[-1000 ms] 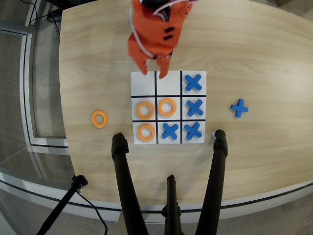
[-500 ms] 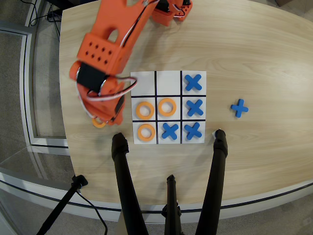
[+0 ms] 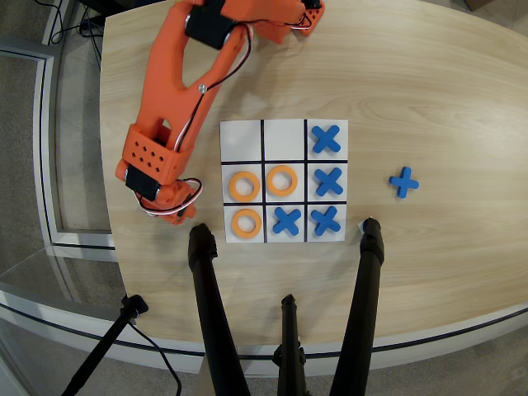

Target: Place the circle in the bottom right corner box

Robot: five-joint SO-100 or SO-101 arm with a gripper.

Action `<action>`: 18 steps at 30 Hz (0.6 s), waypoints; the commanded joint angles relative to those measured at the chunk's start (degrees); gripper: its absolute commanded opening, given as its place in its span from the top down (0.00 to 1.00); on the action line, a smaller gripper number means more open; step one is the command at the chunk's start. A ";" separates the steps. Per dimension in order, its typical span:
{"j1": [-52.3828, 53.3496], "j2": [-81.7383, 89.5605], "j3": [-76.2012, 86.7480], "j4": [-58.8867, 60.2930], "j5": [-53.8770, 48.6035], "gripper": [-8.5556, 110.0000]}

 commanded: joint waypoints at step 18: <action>0.26 -9.49 -10.46 -1.23 -3.96 0.78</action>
